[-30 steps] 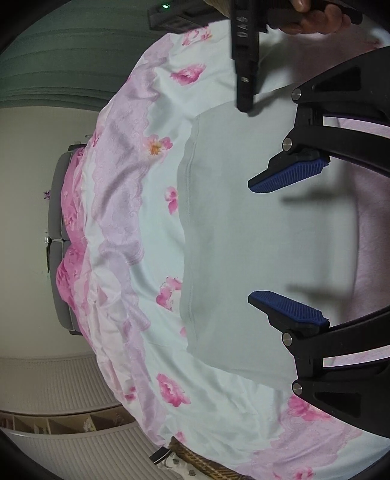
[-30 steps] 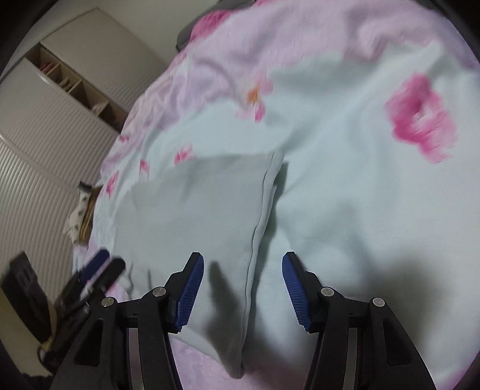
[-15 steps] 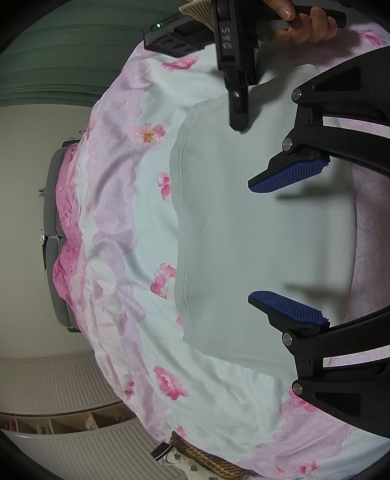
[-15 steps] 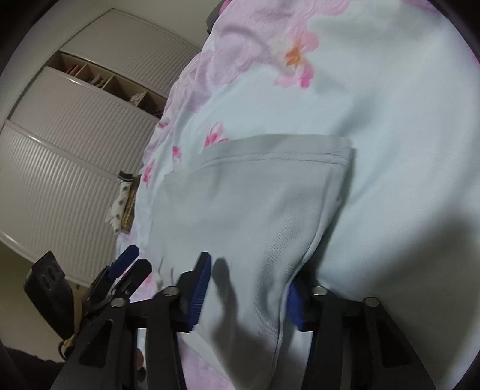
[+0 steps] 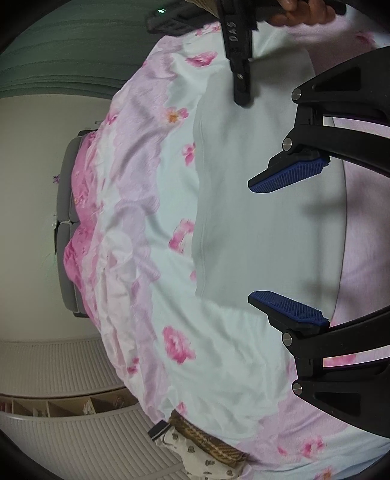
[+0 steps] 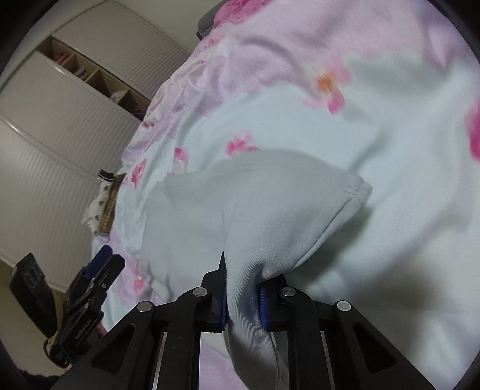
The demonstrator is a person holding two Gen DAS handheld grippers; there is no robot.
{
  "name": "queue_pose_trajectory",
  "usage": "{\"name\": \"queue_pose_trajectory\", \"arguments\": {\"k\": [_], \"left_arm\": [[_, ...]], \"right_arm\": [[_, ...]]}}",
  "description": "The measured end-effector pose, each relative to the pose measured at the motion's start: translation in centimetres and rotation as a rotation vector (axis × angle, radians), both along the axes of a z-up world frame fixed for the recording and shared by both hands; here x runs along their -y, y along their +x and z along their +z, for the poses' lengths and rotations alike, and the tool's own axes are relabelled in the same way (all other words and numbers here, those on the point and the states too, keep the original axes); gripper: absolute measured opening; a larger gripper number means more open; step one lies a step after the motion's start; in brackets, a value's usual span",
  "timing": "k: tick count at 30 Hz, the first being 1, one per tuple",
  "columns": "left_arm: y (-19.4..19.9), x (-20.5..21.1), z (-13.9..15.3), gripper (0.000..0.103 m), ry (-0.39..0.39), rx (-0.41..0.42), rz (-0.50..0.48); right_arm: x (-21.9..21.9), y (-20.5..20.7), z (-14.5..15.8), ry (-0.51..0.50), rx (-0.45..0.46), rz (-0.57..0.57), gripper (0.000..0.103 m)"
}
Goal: Fold small clothes
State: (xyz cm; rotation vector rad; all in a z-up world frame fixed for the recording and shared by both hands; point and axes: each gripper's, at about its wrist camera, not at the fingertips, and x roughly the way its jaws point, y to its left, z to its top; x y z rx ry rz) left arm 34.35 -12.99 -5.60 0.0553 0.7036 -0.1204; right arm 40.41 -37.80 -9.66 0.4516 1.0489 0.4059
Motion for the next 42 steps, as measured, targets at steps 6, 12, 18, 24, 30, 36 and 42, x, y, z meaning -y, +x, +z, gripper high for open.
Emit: {"name": "queue_pose_trajectory", "arguments": {"k": [6, 12, 18, 24, 30, 36, 42], "left_arm": [[-0.4, -5.2, 1.5, 0.067, -0.028, 0.02, 0.041], [-0.8, -11.2, 1.8, 0.067, -0.055, 0.019, 0.108], [-0.8, -16.0, 0.6, 0.067, -0.076, -0.018, 0.156], [-1.1, -16.8, -0.3, 0.067, -0.075, -0.029, 0.133], [-1.5, -14.6, -0.4, 0.067, -0.112, -0.027, 0.059], [-1.8, -11.3, -0.3, 0.067, -0.127, -0.025, -0.027], [-0.6, -9.8, -1.9, 0.067, -0.137, -0.072, -0.081]], "right_arm": [[-6.2, 0.8, 4.8, -0.204, -0.021, -0.006, 0.017], [-15.5, 3.5, 5.0, -0.372, -0.067, 0.045, 0.017], [-23.1, 5.3, -0.1, -0.496, -0.169, 0.114, 0.019], [-24.7, 4.0, 0.4, -0.525, -0.136, 0.146, 0.029], [-21.6, 1.2, 5.8, -0.481, 0.003, 0.115, 0.039], [-17.8, -1.8, 7.8, -0.442, 0.074, 0.024, 0.039], [-15.6, -4.9, 5.2, -0.415, 0.11, -0.067, 0.039]]}}
